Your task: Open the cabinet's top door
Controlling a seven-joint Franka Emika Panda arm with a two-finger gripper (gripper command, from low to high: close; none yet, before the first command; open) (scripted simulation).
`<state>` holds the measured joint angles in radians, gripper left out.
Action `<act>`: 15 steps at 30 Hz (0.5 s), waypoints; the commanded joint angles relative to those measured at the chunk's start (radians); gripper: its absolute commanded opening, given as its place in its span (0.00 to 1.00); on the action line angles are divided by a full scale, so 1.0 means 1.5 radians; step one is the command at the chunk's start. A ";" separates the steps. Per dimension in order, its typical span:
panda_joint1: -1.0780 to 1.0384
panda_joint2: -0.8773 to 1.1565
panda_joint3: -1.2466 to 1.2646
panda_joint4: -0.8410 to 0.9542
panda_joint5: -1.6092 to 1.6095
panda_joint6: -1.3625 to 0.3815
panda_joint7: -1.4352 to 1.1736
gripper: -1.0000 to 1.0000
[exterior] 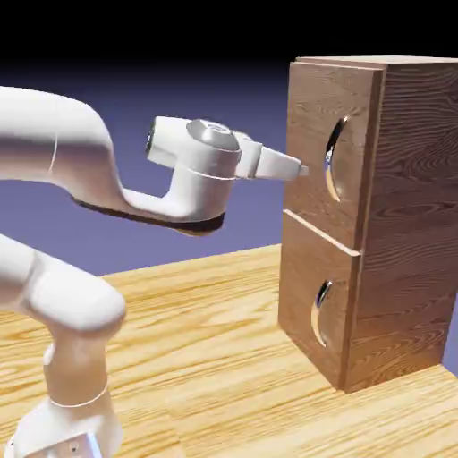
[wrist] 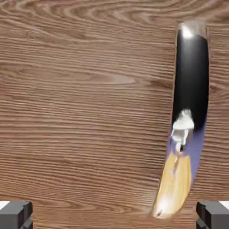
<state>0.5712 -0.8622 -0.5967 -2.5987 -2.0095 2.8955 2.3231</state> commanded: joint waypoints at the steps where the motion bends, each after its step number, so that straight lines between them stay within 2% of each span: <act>1: 0.008 -0.004 -0.009 0.003 -0.029 -0.002 0.023 1.00; 15: 0.121 -0.063 -0.129 0.046 -0.435 -0.031 0.342 1.00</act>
<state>0.7527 -0.9570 -0.7904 -2.5301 -2.6618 2.8496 2.8368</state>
